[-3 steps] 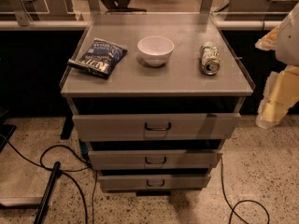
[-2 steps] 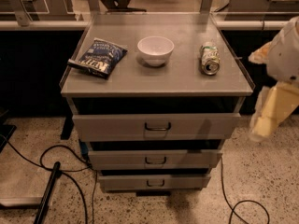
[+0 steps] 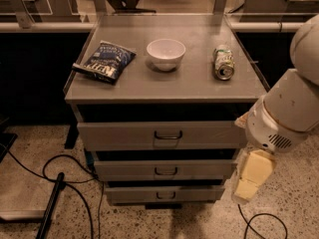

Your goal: Open middle drawer

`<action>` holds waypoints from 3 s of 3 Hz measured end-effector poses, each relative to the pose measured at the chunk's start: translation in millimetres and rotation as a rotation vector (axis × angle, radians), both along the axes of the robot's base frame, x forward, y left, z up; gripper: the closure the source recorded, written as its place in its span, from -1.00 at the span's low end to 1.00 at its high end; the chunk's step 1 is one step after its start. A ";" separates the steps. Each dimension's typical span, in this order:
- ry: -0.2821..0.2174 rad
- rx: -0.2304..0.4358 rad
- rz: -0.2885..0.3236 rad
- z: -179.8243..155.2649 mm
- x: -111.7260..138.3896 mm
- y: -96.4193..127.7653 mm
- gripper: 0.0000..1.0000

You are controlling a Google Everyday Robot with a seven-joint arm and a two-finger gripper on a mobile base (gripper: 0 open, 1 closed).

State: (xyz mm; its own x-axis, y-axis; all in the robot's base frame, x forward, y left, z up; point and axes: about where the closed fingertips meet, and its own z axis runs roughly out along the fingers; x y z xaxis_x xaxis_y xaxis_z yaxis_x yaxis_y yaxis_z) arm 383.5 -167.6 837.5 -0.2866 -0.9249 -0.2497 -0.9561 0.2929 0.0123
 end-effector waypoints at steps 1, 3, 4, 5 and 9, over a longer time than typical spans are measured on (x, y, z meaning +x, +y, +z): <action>0.000 0.000 0.000 0.0 0.0 0.0 -1.00; 0.046 0.034 -0.022 -96.3 17.1 1.1 -1.00; 0.051 0.041 -0.021 -141.5 36.3 10.8 -1.00; 0.051 0.041 -0.021 -141.5 36.3 10.8 -1.00; 0.120 0.090 -0.098 -254.4 30.4 37.6 -1.00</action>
Offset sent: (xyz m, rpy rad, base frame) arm 0.0159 -0.0006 -0.1288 0.0687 0.1101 -0.0293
